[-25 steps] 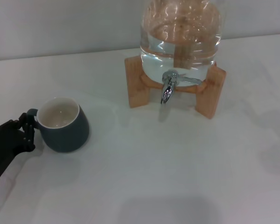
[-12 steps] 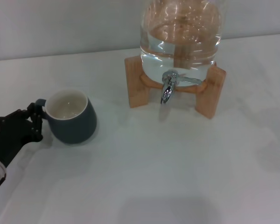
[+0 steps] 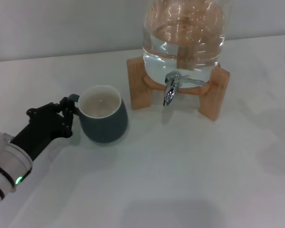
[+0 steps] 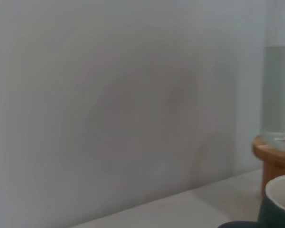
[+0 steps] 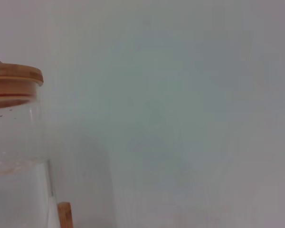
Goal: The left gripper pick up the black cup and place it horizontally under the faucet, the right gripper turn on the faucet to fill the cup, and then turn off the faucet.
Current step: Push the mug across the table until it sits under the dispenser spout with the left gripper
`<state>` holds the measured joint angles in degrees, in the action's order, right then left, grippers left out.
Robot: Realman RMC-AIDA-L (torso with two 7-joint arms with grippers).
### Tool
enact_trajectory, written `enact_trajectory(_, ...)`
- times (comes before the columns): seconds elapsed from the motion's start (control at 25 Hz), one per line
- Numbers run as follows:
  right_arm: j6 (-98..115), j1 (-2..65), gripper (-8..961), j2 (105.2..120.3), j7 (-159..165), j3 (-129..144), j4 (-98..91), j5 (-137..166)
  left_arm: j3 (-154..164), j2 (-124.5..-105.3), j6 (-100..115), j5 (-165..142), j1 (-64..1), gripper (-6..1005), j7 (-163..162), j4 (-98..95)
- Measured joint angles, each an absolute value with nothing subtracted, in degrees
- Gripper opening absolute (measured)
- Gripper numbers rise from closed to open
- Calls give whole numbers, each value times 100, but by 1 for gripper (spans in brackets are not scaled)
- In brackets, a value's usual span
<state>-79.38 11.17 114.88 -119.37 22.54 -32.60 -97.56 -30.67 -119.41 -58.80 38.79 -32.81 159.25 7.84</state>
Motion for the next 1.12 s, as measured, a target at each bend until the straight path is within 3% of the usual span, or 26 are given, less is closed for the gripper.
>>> enact_trajectory(1.12, -8061, 1152, 853, 11487, -11927, 2285, -3261, -9756, -3105, -11955, -5635, 2964, -3327, 98, 15843, 1508)
